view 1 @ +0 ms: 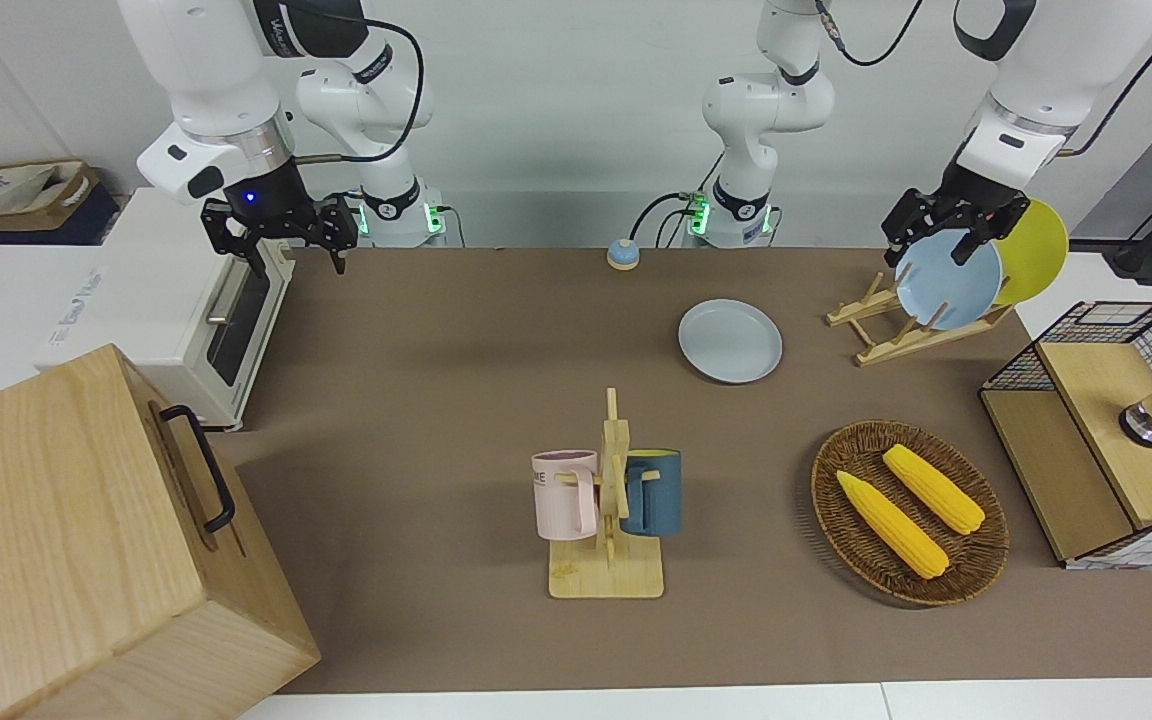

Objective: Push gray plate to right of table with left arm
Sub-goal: 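Move the left gripper forward beside the gray plate's near edge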

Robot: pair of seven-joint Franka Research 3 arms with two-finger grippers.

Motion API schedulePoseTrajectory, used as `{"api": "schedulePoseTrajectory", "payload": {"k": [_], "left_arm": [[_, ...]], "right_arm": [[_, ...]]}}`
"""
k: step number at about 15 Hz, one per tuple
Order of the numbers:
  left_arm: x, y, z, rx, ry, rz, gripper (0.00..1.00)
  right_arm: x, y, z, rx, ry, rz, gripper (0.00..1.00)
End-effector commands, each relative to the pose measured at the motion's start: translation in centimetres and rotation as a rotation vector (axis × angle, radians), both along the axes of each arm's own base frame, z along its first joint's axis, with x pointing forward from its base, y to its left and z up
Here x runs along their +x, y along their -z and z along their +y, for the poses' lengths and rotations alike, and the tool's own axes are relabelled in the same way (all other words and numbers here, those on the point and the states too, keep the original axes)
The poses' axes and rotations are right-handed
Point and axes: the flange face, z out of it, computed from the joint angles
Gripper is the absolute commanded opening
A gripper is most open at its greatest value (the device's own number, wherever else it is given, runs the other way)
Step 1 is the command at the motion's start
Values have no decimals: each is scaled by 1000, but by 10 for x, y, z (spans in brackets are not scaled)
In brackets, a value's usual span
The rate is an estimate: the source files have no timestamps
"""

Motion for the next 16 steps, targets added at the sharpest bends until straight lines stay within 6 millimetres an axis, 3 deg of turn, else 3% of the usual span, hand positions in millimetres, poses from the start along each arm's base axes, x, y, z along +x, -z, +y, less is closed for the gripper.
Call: {"api": "schedulePoseTrajectory", "payload": {"k": [1,11,16], "left_arm": [[-23,34,-19,-7,31,62,995],[-24,34,-20,-7,26,61,995],[-48,52,-23,-8,29,63,995]], "right_arm": [[-3,-3,0,6,4,4,983],[-3,-3,0,6,4,4,983],[-3,-3,0,6,4,4,983]]}}
